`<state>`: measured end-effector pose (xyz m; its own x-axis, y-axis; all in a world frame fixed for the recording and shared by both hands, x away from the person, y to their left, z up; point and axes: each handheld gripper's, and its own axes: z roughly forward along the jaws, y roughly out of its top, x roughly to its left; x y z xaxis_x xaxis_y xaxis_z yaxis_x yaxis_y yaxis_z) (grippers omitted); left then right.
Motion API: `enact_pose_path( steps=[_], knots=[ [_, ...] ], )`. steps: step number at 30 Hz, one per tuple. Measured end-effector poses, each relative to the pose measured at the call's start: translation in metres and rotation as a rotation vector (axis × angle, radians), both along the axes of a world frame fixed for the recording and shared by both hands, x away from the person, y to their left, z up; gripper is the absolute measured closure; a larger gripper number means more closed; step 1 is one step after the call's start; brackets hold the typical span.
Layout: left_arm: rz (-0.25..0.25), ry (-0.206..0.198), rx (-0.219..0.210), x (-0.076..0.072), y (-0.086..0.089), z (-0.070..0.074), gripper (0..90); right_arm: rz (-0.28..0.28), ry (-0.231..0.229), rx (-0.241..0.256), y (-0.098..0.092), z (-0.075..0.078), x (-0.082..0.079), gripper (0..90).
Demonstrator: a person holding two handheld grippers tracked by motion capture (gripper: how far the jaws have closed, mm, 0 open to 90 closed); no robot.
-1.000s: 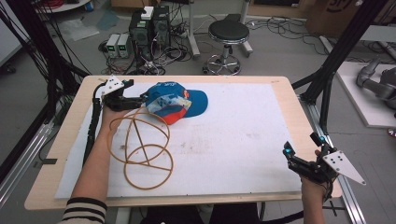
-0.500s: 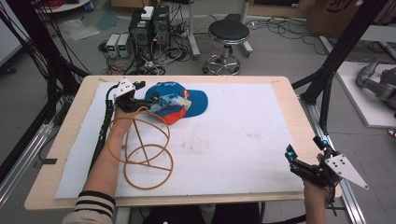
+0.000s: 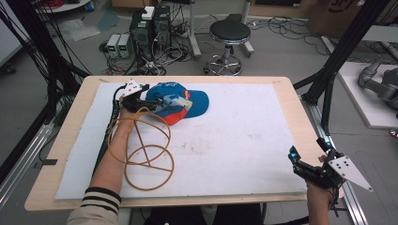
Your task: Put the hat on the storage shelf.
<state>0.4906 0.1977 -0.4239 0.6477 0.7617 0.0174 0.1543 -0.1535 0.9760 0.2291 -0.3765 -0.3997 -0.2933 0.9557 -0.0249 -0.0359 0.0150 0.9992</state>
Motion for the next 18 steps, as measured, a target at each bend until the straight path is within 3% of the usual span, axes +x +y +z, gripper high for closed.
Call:
enact_pose_path(
  steps=[7,16,18],
  knots=[
    [0.016,0.043,0.003,0.006,0.0,-0.007,16.5,0.001,0.003,0.0,0.0,-0.001,0.0,4.1],
    [0.043,0.066,0.04,0.008,-0.005,-0.011,29.0,0.0,-0.002,-0.001,-0.002,-0.001,0.0,4.1],
    [0.046,0.069,0.049,0.008,-0.007,-0.012,35.1,-0.001,0.0,0.004,-0.002,-0.001,-0.001,4.1]
  ],
)
